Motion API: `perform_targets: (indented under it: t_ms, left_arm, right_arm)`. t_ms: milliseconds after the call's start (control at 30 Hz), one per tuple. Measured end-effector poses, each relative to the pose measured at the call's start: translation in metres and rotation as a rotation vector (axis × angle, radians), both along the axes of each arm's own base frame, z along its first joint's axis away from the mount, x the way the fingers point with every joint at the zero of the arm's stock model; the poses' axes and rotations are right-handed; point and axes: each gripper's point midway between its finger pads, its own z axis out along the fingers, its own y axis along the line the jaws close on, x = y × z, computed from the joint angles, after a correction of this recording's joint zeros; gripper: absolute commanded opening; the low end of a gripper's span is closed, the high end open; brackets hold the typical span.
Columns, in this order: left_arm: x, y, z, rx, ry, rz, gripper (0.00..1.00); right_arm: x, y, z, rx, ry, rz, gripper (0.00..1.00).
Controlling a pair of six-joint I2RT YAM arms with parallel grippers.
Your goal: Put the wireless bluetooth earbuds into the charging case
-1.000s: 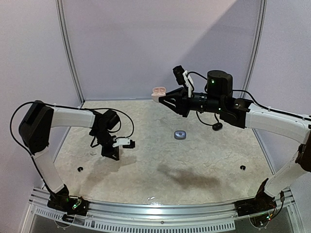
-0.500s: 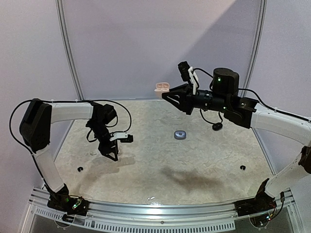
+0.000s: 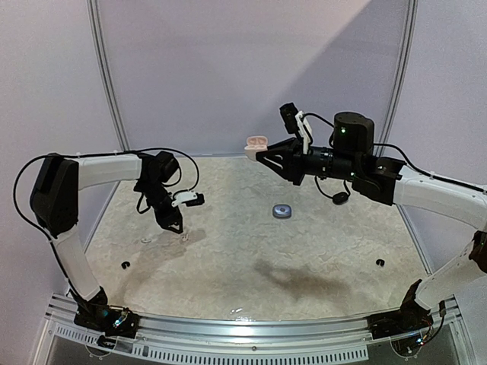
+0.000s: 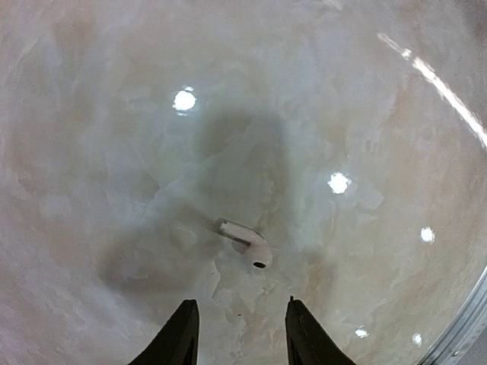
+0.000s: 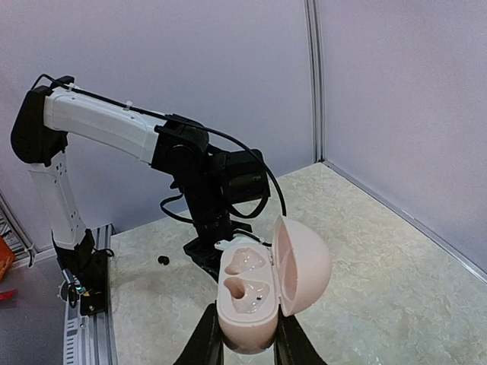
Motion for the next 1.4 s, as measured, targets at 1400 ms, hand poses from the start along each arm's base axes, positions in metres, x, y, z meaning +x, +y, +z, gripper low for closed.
perform_targets:
  t_ms: [1400]
  left_arm:
    - [-0.029, -0.008, -0.012, -0.003, -0.099, -0.675, 0.36]
  right_arm:
    - [0.000, -0.001, 0.001, 0.008, 0.017, -0.008, 0.04]
